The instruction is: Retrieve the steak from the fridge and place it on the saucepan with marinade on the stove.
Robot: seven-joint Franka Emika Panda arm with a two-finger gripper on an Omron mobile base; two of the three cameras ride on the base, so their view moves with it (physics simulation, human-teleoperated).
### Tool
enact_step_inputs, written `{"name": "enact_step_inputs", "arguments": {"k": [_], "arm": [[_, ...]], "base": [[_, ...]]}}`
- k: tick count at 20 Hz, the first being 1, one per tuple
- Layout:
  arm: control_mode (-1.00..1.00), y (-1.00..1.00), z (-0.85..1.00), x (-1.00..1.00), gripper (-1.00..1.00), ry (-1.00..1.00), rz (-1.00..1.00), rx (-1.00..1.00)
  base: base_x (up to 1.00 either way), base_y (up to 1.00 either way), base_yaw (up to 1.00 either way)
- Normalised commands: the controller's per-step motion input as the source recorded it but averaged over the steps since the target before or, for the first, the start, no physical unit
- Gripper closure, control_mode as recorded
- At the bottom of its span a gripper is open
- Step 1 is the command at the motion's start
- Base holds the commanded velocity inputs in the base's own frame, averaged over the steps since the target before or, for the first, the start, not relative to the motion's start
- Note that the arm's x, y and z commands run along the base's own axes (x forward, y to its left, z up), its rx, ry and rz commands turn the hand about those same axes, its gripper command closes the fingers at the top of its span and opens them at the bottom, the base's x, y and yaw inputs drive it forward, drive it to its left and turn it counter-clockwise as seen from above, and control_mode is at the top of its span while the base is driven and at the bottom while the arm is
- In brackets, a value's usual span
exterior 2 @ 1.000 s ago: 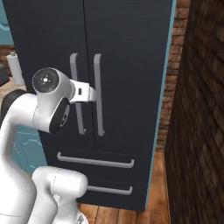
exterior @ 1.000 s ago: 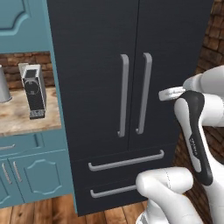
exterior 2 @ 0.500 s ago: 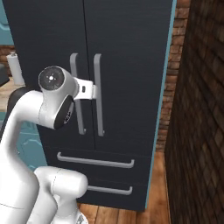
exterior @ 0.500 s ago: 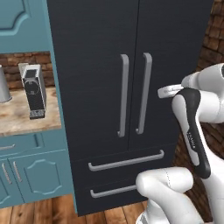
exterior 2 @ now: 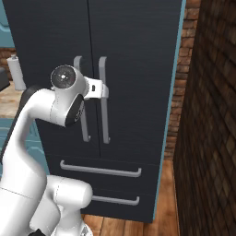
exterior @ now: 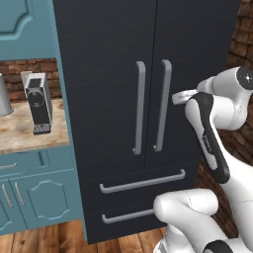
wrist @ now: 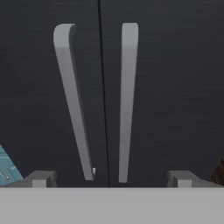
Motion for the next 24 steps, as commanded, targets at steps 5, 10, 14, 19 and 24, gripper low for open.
{"name": "enact_step_inputs", "arguments": {"k": [5,10,14,19,24], "arm": [[-1.00,0.00,-0.01,0.63,-1.00,-0.08,0.00,0.00],[-1.00,-0.01,-0.02,0.57,-1.00,-0.11,0.00,0.01],[-1.00,0.00,-0.06,0.59,-1.00,-0.04,0.00,0.00],[-1.00,-0.12,0.00,0.71,-1.00,0.01,0.03,0.02],[-1.00,-0.18,0.00,0.71,-1.00,0.04,0.05,0.03]], "base": [[0.00,0.00,0.00],[0.00,0.00,0.00],[0.00,0.00,0.00],[0.00,0.00,0.00],[0.00,0.00,0.00]]}}
